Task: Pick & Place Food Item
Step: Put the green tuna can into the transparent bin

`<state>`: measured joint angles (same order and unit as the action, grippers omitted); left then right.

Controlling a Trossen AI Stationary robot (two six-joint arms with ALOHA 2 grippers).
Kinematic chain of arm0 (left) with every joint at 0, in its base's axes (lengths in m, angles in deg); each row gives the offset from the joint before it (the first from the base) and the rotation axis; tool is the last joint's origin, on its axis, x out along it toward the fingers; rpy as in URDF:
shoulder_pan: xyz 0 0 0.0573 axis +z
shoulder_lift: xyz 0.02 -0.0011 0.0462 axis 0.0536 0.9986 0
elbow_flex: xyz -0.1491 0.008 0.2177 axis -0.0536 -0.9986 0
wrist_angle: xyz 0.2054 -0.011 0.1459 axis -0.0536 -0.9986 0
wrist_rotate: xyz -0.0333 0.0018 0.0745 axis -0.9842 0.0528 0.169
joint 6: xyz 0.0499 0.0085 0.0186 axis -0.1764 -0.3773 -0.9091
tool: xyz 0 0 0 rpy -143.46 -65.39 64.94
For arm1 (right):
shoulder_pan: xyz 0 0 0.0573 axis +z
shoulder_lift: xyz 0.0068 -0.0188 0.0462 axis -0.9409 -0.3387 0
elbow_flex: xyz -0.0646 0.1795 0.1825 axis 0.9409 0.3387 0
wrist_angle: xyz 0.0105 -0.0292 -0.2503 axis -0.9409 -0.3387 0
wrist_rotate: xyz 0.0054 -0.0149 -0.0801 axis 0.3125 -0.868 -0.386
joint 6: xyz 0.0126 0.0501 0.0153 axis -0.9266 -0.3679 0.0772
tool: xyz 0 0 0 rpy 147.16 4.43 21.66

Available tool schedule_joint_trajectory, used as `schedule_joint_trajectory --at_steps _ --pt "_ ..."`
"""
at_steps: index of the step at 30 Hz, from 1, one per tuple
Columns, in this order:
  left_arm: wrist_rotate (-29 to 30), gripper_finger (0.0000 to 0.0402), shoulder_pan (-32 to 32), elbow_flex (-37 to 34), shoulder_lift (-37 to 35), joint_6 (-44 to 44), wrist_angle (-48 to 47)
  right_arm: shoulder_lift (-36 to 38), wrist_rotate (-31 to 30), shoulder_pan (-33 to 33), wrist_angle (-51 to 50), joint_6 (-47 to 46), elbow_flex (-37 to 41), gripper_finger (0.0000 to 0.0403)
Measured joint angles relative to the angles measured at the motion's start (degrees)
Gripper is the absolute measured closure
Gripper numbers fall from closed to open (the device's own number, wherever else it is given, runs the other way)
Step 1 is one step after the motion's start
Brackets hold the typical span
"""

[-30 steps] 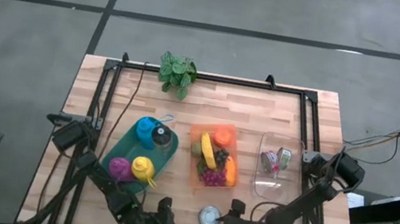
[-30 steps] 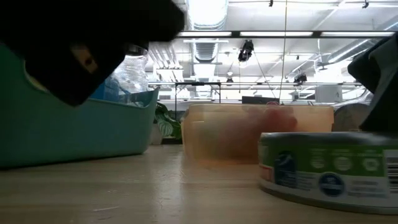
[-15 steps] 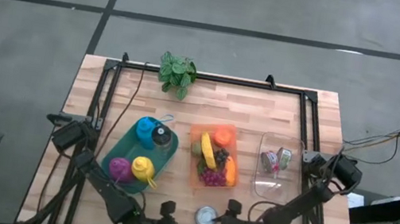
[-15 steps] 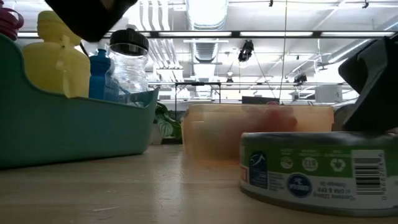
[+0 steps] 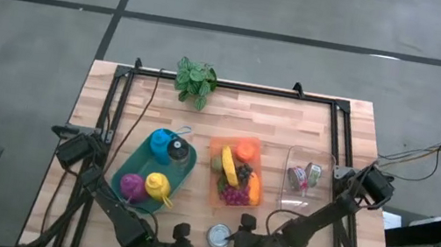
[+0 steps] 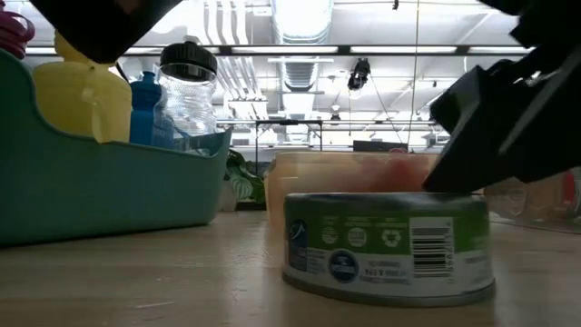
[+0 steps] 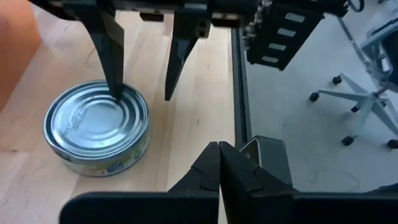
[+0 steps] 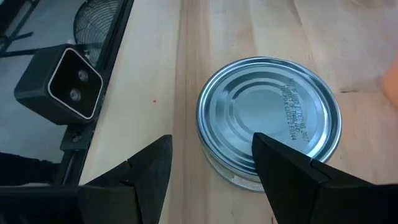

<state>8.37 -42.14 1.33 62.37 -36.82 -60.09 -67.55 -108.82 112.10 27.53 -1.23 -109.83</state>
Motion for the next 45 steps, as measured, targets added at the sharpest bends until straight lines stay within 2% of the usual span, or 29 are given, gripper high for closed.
schedule_joint_trajectory --at_steps 4,15,23,33,39,45 --pt "1.0 0.0399 0.1 0.0 0.0 0.0 -2.7 0.0 1.1 -0.9 0.4 -0.1 0.0 0.0181" --pt "1.9 0.0399 0.8 0.0 0.0 0.0 -4.8 -0.1 9.7 -1.2 4.2 0.2 -0.8 0.0181" --pt "1.9 0.0399 0.8 0.0 0.0 0.0 -6.0 -0.1 10.2 -1.6 2.3 11.4 -6.4 0.0181" --pt "1.9 0.0399 0.9 0.0 0.0 0.0 -5.7 0.2 6.9 -1.5 -31.4 12.9 -18.7 0.0181" --pt "1.9 0.0399 1.6 0.0 0.0 -3.5 -5.0 0.3 6.4 -1.4 -32.5 8.6 -16.8 0.0181" --pt "1.2 0.0399 2.6 0.0 0.0 -6.6 -4.2 0.3 -4.2 -0.7 -31.4 1.7 -11.7 0.0181"
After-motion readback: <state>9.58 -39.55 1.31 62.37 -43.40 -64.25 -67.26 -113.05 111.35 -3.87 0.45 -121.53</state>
